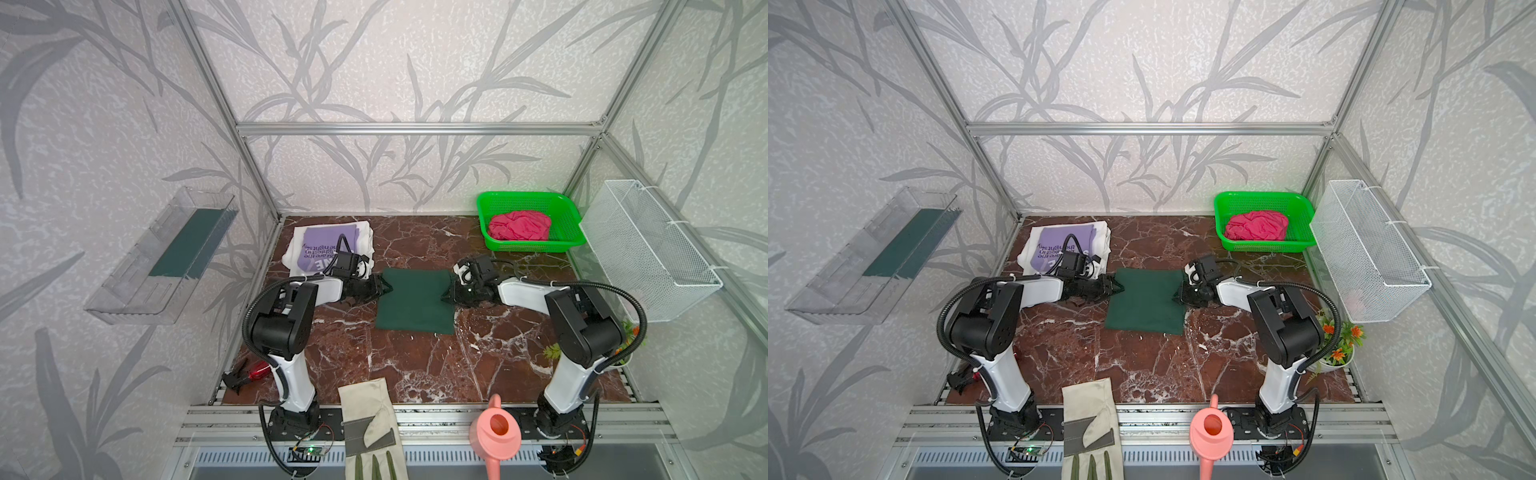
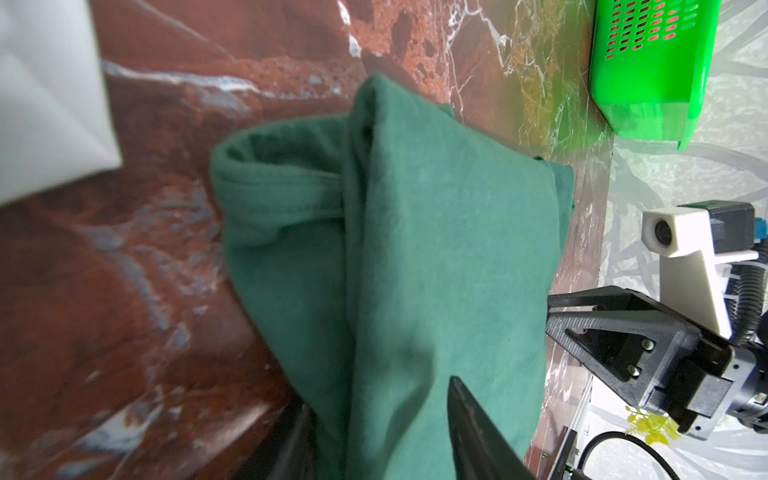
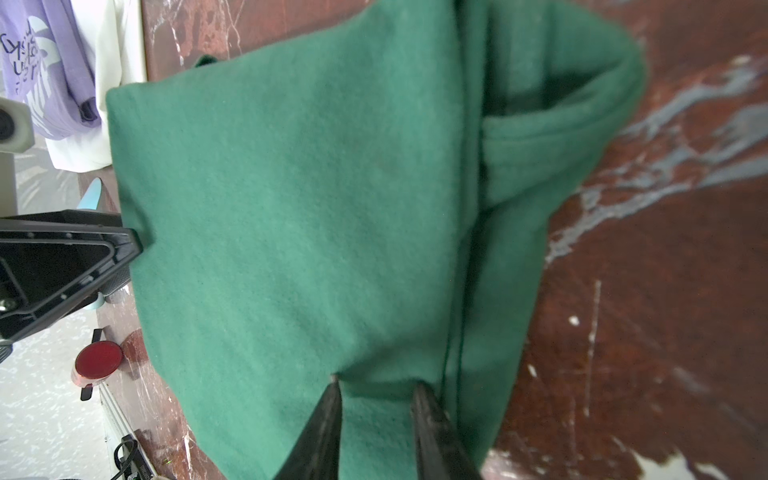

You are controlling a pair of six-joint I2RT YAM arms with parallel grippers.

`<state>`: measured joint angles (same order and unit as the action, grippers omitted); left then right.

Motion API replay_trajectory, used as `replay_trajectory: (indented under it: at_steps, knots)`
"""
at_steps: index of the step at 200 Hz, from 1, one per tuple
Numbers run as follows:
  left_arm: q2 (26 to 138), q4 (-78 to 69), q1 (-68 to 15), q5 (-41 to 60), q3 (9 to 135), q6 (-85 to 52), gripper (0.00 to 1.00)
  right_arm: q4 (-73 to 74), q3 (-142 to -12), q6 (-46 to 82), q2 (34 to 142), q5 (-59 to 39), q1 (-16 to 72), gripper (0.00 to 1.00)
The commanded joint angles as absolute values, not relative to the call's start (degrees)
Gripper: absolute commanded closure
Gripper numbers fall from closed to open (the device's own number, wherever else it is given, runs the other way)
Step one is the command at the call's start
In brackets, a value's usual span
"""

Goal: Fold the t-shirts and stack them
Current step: 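Grasp the folded shirt's far corners with both grippers, then lift the green shirt with the left gripper while the right gripper releases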

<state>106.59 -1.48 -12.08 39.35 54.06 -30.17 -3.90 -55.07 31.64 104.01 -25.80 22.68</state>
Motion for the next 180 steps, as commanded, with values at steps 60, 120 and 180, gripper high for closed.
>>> replay_trajectory:
  at_steps: [60, 120, 180]
  knots:
    - [110.6, 2.4, -13.6, 38.0, 55.0, -30.8, 0.73, -4.5, -54.7, 31.2, 104.1, -26.0, 22.8, 0.68]
    - [105.9, 13.5, -14.1, 33.5, 60.6, -27.6, 1.00, -2.8, -52.2, 30.1, 92.5, -25.8, 22.9, 0.54]
    - [104.4, 38.7, -14.2, 23.3, 77.5, -22.3, 1.00, -2.9, -46.3, 27.4, 71.1, -22.3, 27.7, 0.01]
